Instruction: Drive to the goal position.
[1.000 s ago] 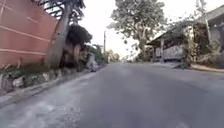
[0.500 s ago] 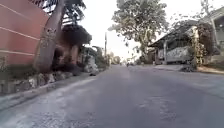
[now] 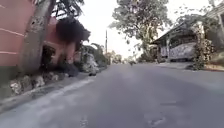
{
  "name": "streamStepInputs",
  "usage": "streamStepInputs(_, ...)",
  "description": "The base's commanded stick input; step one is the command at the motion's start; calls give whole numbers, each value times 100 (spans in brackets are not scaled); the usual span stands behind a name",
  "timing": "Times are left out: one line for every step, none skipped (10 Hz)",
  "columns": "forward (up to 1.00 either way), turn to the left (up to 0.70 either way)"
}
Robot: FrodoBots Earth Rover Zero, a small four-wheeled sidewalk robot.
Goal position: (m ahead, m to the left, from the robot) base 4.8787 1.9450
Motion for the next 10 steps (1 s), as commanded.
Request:
streamStepInputs(100, 0)
streamStepInputs(100, 0)
streamStepInputs(100, 0)
streamStepInputs(100, 0)
streamStepInputs(100, 0)
streamStepInputs(100, -40)
streamStepInputs(100, -13)
streamStepInputs(100, 0)
streamStepInputs(100, 0)
streamStepInputs(100, 0)
